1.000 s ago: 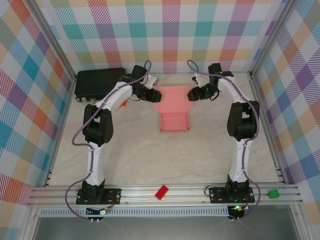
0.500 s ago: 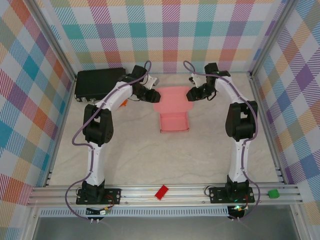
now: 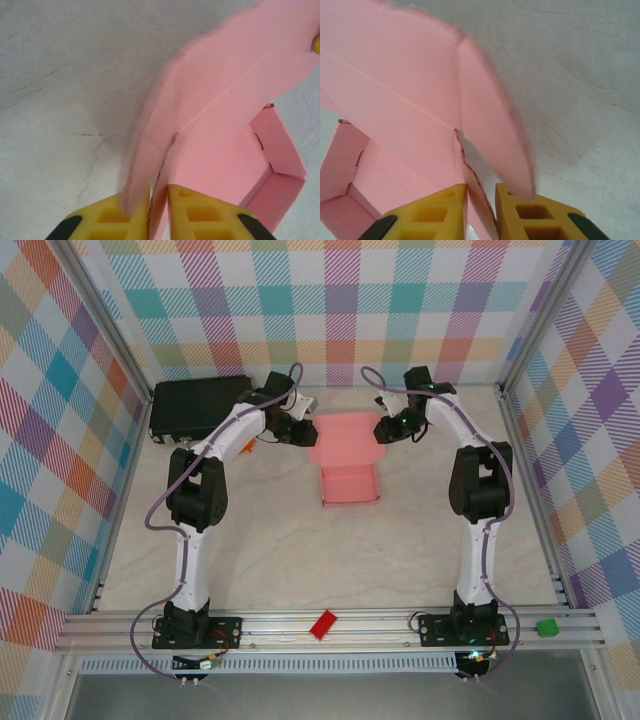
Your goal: Fold the paper box
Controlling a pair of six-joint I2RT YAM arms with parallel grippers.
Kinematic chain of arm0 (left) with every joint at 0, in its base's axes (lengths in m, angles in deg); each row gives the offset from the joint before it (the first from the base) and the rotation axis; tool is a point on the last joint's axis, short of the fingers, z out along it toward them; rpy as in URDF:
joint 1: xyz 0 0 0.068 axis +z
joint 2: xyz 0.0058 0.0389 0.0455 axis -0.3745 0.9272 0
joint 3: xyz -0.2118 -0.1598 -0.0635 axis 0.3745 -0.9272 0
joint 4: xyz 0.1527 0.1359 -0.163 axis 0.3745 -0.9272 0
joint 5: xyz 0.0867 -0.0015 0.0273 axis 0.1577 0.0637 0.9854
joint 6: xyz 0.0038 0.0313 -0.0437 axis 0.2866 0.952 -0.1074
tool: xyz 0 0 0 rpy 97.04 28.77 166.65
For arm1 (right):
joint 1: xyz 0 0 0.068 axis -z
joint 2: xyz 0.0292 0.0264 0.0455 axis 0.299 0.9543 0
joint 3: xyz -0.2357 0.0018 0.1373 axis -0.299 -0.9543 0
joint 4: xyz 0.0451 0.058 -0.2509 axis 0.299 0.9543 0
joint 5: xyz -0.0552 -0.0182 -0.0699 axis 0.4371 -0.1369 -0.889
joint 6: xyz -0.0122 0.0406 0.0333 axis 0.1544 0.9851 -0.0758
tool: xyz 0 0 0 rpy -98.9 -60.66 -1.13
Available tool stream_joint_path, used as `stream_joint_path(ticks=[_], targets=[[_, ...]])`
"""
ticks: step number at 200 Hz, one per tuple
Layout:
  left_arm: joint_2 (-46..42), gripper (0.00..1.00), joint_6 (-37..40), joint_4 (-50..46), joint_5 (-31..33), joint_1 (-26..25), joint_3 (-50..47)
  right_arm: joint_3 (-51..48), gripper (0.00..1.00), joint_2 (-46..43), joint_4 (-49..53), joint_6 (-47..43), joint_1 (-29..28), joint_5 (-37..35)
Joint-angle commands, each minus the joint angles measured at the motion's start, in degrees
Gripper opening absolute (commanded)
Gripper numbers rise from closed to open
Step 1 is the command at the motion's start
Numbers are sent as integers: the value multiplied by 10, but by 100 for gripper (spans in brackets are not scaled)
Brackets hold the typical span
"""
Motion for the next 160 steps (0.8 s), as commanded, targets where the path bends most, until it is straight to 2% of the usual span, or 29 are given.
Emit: stream_joint_path(ticks=[1, 36, 97, 160], targets=[[1, 12, -6, -19, 2, 6, 23, -14, 20, -46, -15, 7, -9, -13], [-7, 7, -26, -16, 18, 4, 27, -32, 15, -72, -30, 30, -22, -39], [-32, 6, -58, 22, 76, -13, 7, -88, 7, -111, -80, 63, -56, -114], [-59, 5, -70, 68, 89, -20, -42, -115, 12, -115, -96, 70, -62, -120]])
